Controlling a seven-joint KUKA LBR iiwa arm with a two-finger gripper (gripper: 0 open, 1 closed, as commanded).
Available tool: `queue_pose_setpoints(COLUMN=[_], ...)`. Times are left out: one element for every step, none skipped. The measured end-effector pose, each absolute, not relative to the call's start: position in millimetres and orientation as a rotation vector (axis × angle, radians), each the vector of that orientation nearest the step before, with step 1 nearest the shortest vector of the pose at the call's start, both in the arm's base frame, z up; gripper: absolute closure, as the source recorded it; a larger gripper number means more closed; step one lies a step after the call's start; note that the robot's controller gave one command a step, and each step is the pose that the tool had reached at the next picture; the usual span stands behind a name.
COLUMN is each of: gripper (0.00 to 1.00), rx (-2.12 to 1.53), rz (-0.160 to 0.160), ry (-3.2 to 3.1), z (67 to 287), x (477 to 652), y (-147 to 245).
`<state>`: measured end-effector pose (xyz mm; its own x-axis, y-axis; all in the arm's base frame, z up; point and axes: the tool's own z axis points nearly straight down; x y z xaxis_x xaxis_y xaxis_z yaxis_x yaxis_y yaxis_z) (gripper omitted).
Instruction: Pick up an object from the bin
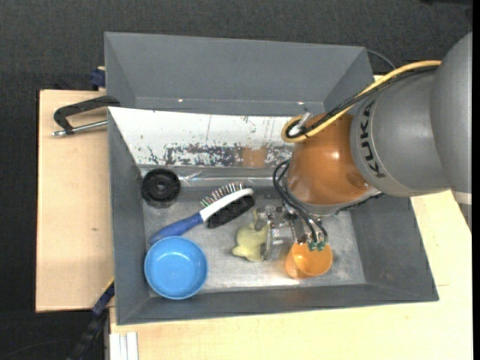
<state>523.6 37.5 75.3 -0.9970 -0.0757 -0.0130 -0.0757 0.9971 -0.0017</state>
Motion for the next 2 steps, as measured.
queue_pose_setpoints(gripper=[1.00, 1.00], rx=[-0.270, -0.244], rz=[0.003, -0.002], ry=[3.125, 3.115], z=[75, 250], x=[566.8, 601.8], y=[30, -8])
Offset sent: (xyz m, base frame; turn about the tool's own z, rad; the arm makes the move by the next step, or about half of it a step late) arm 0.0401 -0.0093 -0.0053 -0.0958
